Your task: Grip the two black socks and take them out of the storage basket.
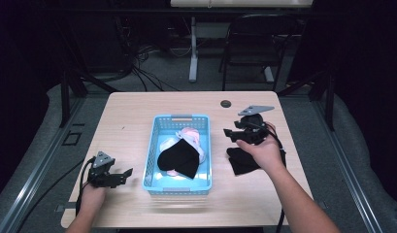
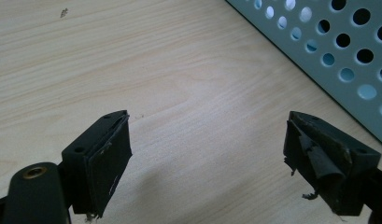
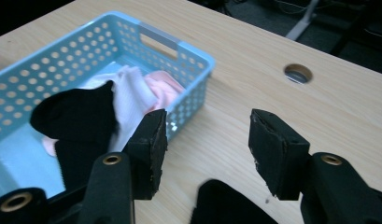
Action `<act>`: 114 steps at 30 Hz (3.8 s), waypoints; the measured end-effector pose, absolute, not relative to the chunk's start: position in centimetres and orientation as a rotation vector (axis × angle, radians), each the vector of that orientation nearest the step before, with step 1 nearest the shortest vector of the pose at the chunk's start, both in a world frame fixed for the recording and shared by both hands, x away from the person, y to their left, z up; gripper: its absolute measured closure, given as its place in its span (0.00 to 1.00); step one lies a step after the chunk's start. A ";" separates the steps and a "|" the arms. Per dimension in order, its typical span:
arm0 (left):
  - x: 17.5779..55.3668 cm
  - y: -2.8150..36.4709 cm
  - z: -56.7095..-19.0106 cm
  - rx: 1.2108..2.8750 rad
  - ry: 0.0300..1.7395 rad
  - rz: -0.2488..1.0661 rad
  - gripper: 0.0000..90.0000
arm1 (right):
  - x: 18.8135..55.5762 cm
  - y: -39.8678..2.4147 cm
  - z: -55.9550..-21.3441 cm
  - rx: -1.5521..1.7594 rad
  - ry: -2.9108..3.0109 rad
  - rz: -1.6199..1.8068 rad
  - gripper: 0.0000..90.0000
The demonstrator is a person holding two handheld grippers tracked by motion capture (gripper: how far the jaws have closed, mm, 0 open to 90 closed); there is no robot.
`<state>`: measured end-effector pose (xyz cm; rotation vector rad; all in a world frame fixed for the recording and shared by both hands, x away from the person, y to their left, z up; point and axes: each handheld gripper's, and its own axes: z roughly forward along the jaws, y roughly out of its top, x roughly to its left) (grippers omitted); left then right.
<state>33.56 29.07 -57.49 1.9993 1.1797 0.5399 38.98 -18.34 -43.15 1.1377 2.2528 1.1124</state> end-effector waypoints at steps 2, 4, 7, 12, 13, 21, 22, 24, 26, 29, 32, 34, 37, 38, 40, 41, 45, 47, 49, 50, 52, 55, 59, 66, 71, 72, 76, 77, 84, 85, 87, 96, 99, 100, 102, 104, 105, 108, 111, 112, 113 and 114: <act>33.6 29.1 -57.5 2.002 1.172 0.541 0.17 | 39.2 -16.9 -42.8 1.109 2.280 1.131 0.55; 33.5 29.1 -57.5 2.002 1.178 0.539 0.17 | 39.5 -15.7 -42.6 1.083 2.310 1.139 0.55; 33.6 29.1 -57.5 2.000 1.176 0.541 0.17 | 39.7 -14.5 -42.5 1.052 2.336 1.130 0.55; 33.6 29.1 -57.5 1.990 1.168 0.545 0.17 | 40.4 -11.6 -43.0 1.017 2.396 1.129 0.56; 33.6 29.1 -57.5 1.990 1.168 0.545 0.17 | 40.4 -11.6 -43.0 1.017 2.396 1.129 0.56; 33.6 29.1 -57.5 1.984 1.169 0.544 0.17 | 41.0 -9.6 -44.1 0.989 2.458 1.070 0.60; 33.6 29.1 -57.4 1.991 1.169 0.539 0.17 | 41.0 -9.4 -44.2 0.987 2.467 1.064 0.61; 33.6 29.1 -57.4 1.991 1.168 0.538 0.17 | 41.1 -9.1 -44.5 0.980 2.483 1.055 0.63; 33.6 29.1 -57.4 1.991 1.168 0.538 0.17 | 41.1 -8.7 -44.8 0.971 2.506 1.035 0.66; 33.6 29.1 -57.4 1.991 1.168 0.538 0.17 | 41.3 -8.1 -45.3 0.959 2.527 1.012 0.68; 33.6 29.1 -57.5 1.986 1.168 0.541 0.17 | 41.5 -7.5 -46.0 0.961 2.544 0.992 0.70; 33.6 29.1 -57.5 1.983 1.168 0.542 0.17 | 41.7 -7.1 -46.8 0.968 2.566 0.995 0.71; 33.6 29.1 -57.5 1.984 1.168 0.540 0.17 | 41.8 -6.6 -47.8 0.967 2.590 0.971 0.72; 33.6 29.1 -57.5 1.985 1.168 0.540 0.17 | 41.8 -6.5 -48.0 0.965 2.603 0.956 0.73; 33.6 29.1 -57.5 1.983 1.168 0.540 0.17 | 41.9 -6.2 -48.4 0.949 2.613 0.926 0.74; 33.6 29.1 -57.5 1.983 1.168 0.540 0.17 | 41.9 -6.2 -48.4 0.949 2.613 0.926 0.74; 33.6 29.1 -57.5 1.983 1.168 0.539 0.17 | 42.1 -5.4 -49.1 0.952 2.622 0.905 0.77; 33.6 29.1 -57.5 1.983 1.167 0.539 0.17 | 42.3 -5.2 -49.4 0.958 2.629 0.880 0.78; 33.6 29.2 -57.5 1.983 1.167 0.539 0.17 | 42.4 -5.1 -49.7 0.973 2.626 0.869 0.79; 33.6 29.1 -57.5 1.983 1.167 0.539 0.17 | 42.4 -5.0 -49.9 0.976 2.619 0.870 0.80; 33.6 29.1 -57.5 1.983 1.167 0.539 0.17 | 42.5 -5.1 -49.9 0.982 2.621 0.862 0.83; 33.6 29.1 -57.5 1.983 1.167 0.540 0.17 | 42.6 -5.0 -50.0 0.984 2.623 0.878 0.90; 33.6 29.1 -57.5 1.980 1.166 0.542 0.17 | 42.4 -4.8 -49.9 0.957 2.624 0.886 0.97; 33.6 29.1 -57.4 1.982 1.163 0.543 0.17 | 42.1 -4.9 -49.4 0.936 2.624 0.914 0.98; 33.6 29.1 -57.5 1.982 1.166 0.541 0.17 | 41.3 -5.0 -48.1 0.917 2.620 0.965 0.98; 33.6 29.1 -57.5 1.983 1.167 0.543 0.17 | 40.7 -4.9 -46.8 0.889 2.613 1.025 0.98; 33.6 29.1 -57.4 1.993 1.168 0.539 0.17 | 39.8 -4.7 -44.4 0.823 2.594 1.064 0.98; 33.6 29.1 -57.4 1.993 1.168 0.539 0.17 | 39.6 -4.7 -43.7 0.810 2.591 1.071 0.98; 33.6 29.1 -57.4 1.990 1.166 0.537 0.17 | 38.7 -4.9 -40.3 0.761 2.541 1.131 0.98; 33.6 29.1 -57.4 1.990 1.166 0.537 0.17 | 38.6 -5.0 -40.1 0.763 2.538 1.135 0.98; 33.6 29.1 -57.4 1.985 1.166 0.540 0.17 | 38.6 -5.1 -39.7 0.758 2.530 1.145 0.98; 33.6 29.1 -57.4 1.992 1.167 0.537 0.17 | 38.2 -5.6 -38.6 0.754 2.516 1.173 0.98; 33.6 29.1 -57.5 1.985 1.167 0.543 0.17 | 38.2 -5.8 -38.5 0.757 2.512 1.173 0.98; 33.6 29.1 -57.5 1.986 1.167 0.540 0.17 | 38.2 -6.1 -38.2 0.764 2.504 1.179 0.98; 33.6 29.1 -57.5 1.985 1.168 0.541 0.17 | 38.2 -6.3 -38.0 0.768 2.498 1.185 0.98; 33.6 29.1 -57.5 1.983 1.169 0.541 0.17 | 38.1 -6.7 -37.7 0.770 2.487 1.192 0.98; 33.6 29.1 -57.5 1.985 1.169 0.539 0.17 | 38.1 -6.9 -37.5 0.771 2.485 1.191 0.98; 33.7 29.1 -57.5 1.986 1.171 0.540 0.17 | 38.0 -7.7 -37.1 0.775 2.468 1.199 0.98; 33.7 29.1 -57.5 1.987 1.176 0.537 0.17 | 37.9 -8.5 -36.7 0.781 2.453 1.197 0.98; 33.7 29.1 -57.5 1.985 1.175 0.539 0.17 | 37.8 -8.9 -36.6 0.788 2.445 1.201 0.98; 33.7 29.1 -57.5 1.985 1.175 0.539 0.17 | 37.8 -8.9 -36.6 0.788 2.445 1.201 0.98; 33.7 29.1 -57.5 1.984 1.176 0.540 0.17 | 37.7 -9.7 -36.2 0.793 2.433 1.195 0.98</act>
